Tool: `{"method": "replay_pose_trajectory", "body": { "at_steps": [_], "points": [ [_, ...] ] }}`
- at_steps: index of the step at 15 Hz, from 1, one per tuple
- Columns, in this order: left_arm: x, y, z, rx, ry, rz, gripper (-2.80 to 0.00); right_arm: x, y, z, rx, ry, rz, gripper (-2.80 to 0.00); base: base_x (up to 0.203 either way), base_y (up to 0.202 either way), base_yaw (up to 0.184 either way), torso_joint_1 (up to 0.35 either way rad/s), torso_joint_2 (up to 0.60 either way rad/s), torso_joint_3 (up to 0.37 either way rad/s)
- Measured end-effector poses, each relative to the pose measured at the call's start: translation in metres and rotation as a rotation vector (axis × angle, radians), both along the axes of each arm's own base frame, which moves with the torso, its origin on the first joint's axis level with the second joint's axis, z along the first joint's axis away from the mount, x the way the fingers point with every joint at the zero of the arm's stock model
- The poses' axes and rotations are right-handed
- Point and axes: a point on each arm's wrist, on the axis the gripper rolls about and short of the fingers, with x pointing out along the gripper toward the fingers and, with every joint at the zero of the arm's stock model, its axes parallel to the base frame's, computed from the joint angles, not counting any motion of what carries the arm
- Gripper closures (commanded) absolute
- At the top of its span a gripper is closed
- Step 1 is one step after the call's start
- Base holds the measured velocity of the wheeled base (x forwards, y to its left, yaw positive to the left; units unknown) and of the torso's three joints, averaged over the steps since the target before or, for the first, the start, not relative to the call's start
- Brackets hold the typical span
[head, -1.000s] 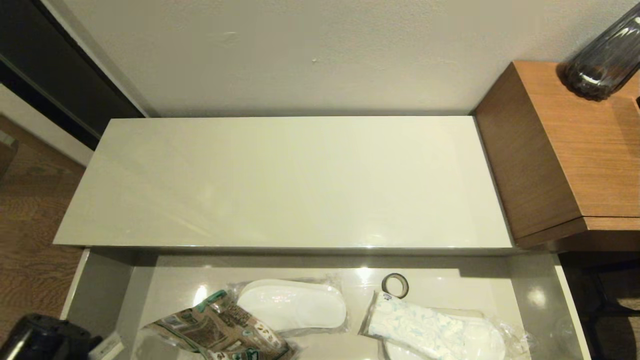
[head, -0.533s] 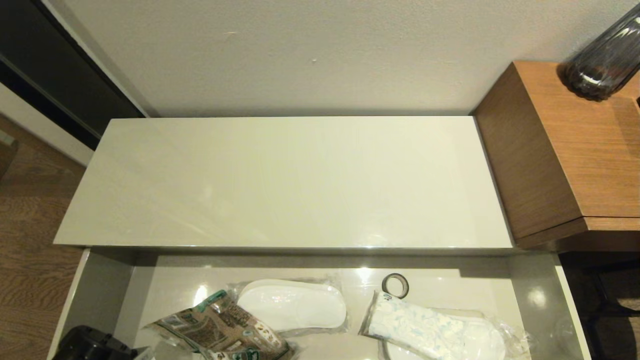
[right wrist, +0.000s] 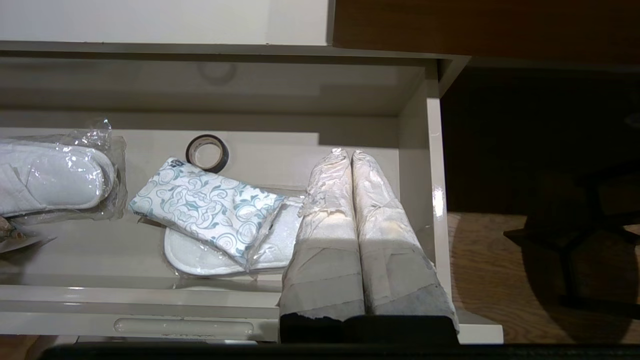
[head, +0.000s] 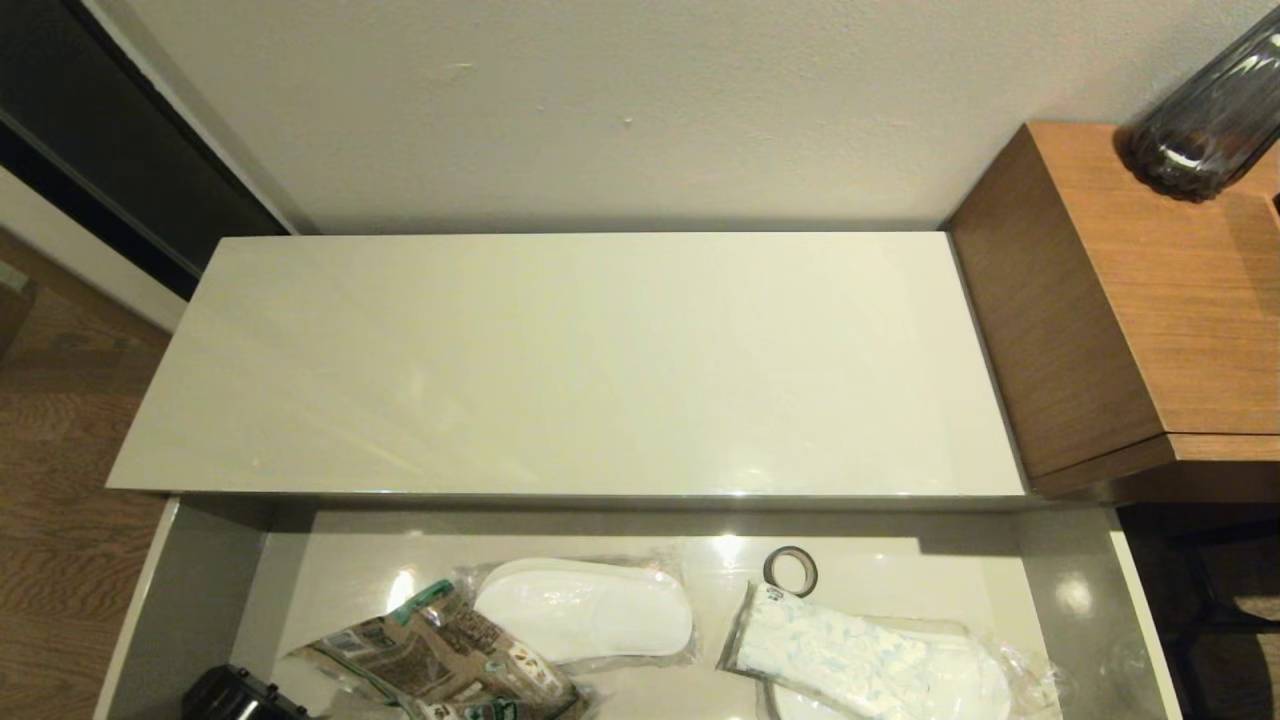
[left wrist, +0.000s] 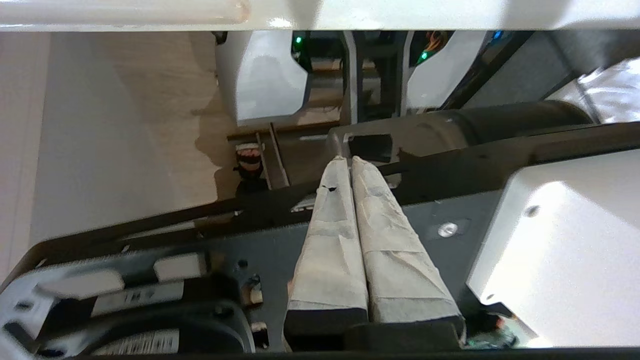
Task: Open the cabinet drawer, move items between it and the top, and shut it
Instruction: Close the drawer
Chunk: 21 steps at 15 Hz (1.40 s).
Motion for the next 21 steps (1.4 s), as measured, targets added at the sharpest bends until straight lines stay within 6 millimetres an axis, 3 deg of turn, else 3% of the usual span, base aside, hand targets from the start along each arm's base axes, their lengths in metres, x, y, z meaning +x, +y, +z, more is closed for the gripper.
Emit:
{"method": "replay_pose_trajectory", "body": {
  "at_steps": [9, 16, 21],
  "points": [
    [0.0, -0.005, -0.016, 0.056, 0.092, -0.005, 0.0, 0.0, 0.0, 0.0, 0.0, 0.0, 0.0, 0.0, 0.0, 0.0, 0.0, 0.0, 0.0, 0.0],
    [0.018, -0.013, -0.022, 0.087, -0.023, 0.083, 0.0, 0.0, 0.0, 0.0, 0.0, -0.001, 0.0, 0.0, 0.0, 0.0, 0.0, 0.0, 0.0, 0.0],
    [0.016, -0.016, -0.024, 0.143, -0.036, 0.076, 0.0, 0.0, 0.0, 0.0, 0.0, -0.001, 0.0, 0.0, 0.0, 0.0, 0.0, 0.0, 0.0, 0.0]
  ]
}}
